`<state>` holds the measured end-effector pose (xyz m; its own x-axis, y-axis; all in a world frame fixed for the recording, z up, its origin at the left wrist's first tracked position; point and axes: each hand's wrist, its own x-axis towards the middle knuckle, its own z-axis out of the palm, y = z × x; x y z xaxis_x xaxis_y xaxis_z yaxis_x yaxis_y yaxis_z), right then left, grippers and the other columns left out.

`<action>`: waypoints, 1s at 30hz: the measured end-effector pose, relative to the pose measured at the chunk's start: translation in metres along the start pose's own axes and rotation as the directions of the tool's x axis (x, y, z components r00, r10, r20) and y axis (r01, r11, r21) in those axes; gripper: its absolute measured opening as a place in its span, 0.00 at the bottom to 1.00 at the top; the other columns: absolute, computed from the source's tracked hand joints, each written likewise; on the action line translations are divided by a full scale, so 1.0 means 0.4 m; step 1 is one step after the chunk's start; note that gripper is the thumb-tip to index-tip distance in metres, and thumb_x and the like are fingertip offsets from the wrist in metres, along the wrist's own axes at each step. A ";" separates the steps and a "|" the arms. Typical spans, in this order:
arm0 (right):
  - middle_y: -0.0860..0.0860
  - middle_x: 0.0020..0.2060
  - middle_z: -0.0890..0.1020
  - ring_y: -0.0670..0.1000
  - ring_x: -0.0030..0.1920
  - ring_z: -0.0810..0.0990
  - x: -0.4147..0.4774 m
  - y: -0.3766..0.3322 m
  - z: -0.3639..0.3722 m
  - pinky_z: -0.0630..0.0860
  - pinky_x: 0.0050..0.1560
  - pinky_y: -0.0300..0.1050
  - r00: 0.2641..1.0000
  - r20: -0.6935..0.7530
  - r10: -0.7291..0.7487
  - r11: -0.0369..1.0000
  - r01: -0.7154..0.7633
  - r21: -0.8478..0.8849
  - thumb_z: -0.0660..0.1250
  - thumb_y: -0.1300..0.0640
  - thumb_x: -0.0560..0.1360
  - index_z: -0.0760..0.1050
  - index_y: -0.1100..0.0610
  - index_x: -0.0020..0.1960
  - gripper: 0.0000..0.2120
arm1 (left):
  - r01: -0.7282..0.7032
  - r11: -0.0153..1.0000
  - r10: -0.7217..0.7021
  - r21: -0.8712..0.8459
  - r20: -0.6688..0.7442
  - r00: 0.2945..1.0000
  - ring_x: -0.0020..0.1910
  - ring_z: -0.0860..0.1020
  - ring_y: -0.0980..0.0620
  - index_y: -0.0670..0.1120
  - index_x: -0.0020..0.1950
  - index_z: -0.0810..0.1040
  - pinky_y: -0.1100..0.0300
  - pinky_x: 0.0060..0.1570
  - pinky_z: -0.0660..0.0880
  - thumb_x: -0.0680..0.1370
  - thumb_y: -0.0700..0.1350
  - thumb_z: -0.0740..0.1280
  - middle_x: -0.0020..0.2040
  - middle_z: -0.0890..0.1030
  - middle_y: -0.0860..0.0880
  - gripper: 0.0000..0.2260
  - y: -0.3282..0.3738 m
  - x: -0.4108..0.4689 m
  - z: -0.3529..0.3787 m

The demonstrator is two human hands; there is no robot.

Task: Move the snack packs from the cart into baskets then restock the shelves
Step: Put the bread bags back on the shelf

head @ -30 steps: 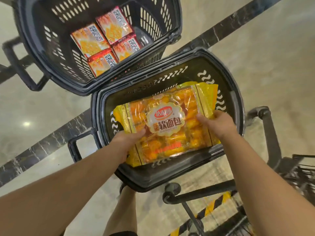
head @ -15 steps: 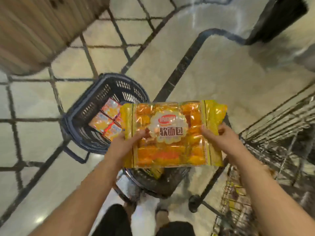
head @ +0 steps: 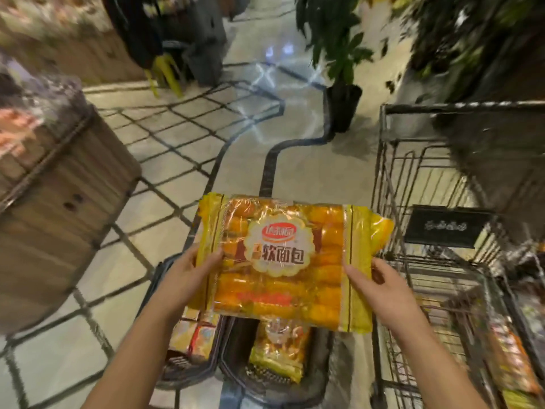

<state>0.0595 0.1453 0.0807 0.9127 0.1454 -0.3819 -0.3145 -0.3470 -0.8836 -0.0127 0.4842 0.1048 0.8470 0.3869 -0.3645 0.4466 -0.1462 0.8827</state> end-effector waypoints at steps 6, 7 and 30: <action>0.41 0.54 0.85 0.43 0.55 0.83 -0.091 -0.013 -0.092 0.80 0.57 0.47 0.983 -0.179 -0.035 0.998 0.044 0.045 0.71 0.37 0.73 0.78 0.42 0.63 0.20 | -0.121 0.992 0.115 0.024 0.160 0.980 0.52 0.86 0.52 0.56 0.64 0.80 0.46 0.55 0.82 0.77 0.60 0.70 0.55 0.87 0.53 0.17 0.082 0.026 0.072; 0.41 0.54 0.85 0.43 0.54 0.83 -0.112 -0.012 -0.105 0.80 0.59 0.51 0.975 -0.220 -0.035 0.998 0.047 0.051 0.71 0.37 0.73 0.79 0.43 0.62 0.21 | -0.149 0.989 0.142 0.021 0.191 0.971 0.51 0.86 0.54 0.57 0.62 0.80 0.50 0.53 0.81 0.78 0.59 0.70 0.54 0.87 0.55 0.14 0.093 0.029 0.089; 0.43 0.52 0.85 0.47 0.54 0.83 -1.084 0.346 -0.093 0.80 0.57 0.51 0.257 -0.859 0.443 0.884 0.037 0.466 0.73 0.41 0.74 0.80 0.45 0.59 0.15 | -0.518 0.852 0.119 0.081 0.932 0.342 0.52 0.86 0.51 0.59 0.64 0.76 0.51 0.49 0.81 0.80 0.60 0.67 0.54 0.86 0.53 0.14 0.097 -0.442 0.639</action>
<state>-0.3701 -0.0001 0.1340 0.3194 -0.9123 -0.2564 -0.3659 0.1309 -0.9214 -0.0715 0.1775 0.1275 0.6114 -0.7340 -0.2956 -0.0347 -0.3981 0.9167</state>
